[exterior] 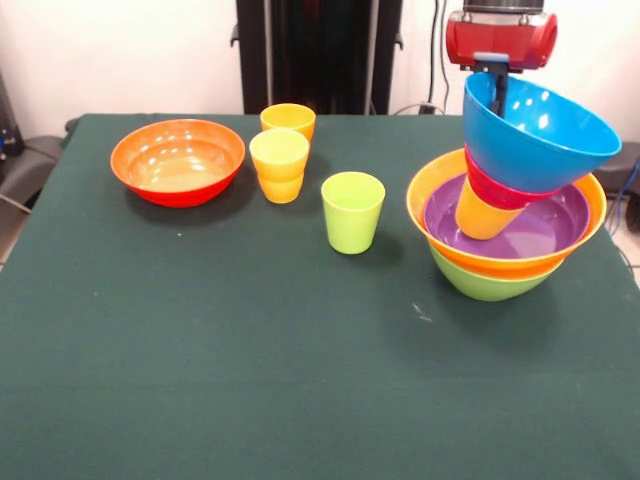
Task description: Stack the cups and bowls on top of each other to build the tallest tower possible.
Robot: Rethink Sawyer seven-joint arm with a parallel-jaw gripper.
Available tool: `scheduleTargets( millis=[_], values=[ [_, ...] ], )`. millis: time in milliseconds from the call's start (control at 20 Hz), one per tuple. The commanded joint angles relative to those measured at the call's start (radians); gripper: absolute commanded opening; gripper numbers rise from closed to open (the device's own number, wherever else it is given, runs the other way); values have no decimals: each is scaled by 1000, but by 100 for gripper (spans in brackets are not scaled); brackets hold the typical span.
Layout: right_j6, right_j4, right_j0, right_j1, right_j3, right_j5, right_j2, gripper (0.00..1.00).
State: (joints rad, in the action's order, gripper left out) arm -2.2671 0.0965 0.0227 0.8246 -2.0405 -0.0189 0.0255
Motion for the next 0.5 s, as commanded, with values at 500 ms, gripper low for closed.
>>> scheduleTargets(
  millis=[500],
  values=[
    [-36,-70,21,-129,-147,-208,13,0]
  ],
)
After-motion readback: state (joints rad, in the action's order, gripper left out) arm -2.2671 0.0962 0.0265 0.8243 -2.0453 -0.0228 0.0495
